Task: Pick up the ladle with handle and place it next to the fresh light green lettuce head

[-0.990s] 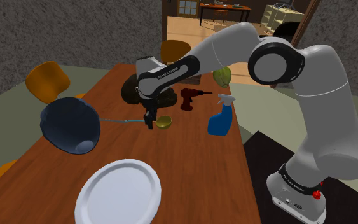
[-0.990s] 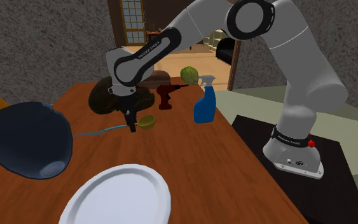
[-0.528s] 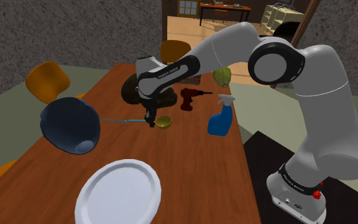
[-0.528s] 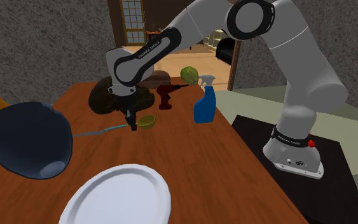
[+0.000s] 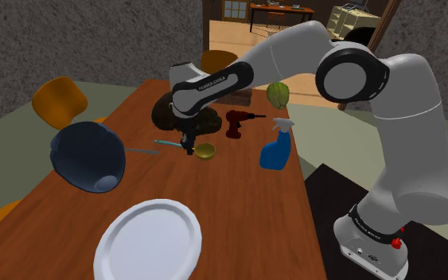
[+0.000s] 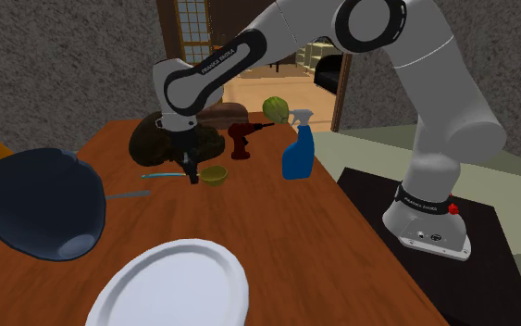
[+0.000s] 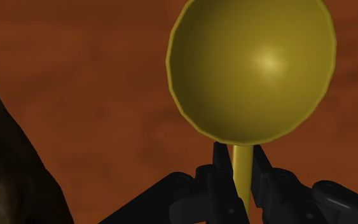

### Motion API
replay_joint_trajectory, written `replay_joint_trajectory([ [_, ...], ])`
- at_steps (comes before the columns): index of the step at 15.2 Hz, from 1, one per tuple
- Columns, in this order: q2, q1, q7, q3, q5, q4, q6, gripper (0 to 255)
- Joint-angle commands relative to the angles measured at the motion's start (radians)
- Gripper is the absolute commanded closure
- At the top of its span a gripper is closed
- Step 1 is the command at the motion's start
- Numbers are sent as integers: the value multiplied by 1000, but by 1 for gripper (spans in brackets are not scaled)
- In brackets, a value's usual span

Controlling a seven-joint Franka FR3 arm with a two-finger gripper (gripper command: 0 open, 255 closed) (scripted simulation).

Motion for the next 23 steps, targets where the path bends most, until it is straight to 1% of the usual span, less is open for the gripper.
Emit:
replay_joint_trajectory([
  [1, -10, 0, 2, 1, 1, 12, -22, 255],
  [11, -68, -2, 10, 4, 4, 57, -124, 255],
  [23, -112, -3, 20, 8, 7, 150, -261, 255],
])
